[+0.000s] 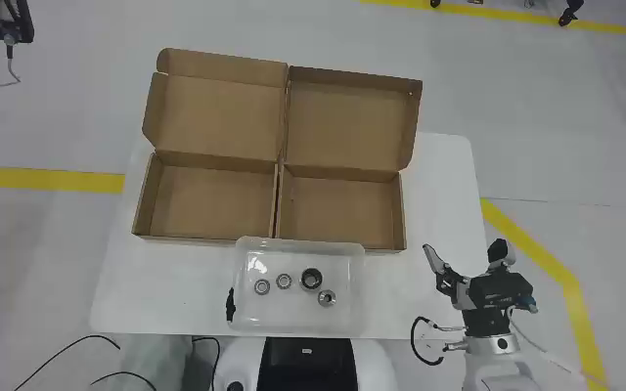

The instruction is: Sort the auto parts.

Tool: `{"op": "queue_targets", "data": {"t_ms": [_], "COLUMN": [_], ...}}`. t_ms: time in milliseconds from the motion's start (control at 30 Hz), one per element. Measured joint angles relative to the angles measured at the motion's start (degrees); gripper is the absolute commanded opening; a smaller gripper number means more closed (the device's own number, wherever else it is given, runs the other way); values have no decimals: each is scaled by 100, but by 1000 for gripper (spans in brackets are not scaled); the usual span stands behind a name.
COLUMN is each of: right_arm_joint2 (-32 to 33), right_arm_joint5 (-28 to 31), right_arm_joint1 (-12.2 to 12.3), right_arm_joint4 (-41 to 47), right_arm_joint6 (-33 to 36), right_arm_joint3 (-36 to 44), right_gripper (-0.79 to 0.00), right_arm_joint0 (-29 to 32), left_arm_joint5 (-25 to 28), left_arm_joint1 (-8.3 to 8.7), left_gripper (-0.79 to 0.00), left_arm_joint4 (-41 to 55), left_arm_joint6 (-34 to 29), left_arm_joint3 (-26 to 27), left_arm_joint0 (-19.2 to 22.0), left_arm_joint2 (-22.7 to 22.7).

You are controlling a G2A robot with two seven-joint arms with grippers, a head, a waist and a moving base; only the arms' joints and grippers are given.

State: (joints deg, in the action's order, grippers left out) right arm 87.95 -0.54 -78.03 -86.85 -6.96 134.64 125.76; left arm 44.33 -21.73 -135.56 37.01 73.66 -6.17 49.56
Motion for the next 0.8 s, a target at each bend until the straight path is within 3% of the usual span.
{"op": "queue_targets", "data": {"t_ms": [633, 800], "right_arm_joint2": [1, -172], "right_arm_joint5": [0, 107], "right_arm_joint1": [0, 19], "right_arm_joint4": [-1, -495], "right_arm_joint6": [1, 342], "right_arm_joint3": [0, -11], "right_gripper": [0, 0], "right_arm_joint0": [-1, -246], "left_arm_joint5": [0, 0], "left_arm_joint1": [0, 0], "left_gripper": [0, 0], "left_arm_joint4": [0, 0], "left_arm_joint6": [0, 0], "left_arm_joint3": [0, 0], "left_arm_joint0": [0, 0], "left_arm_joint2": [0, 0]}}
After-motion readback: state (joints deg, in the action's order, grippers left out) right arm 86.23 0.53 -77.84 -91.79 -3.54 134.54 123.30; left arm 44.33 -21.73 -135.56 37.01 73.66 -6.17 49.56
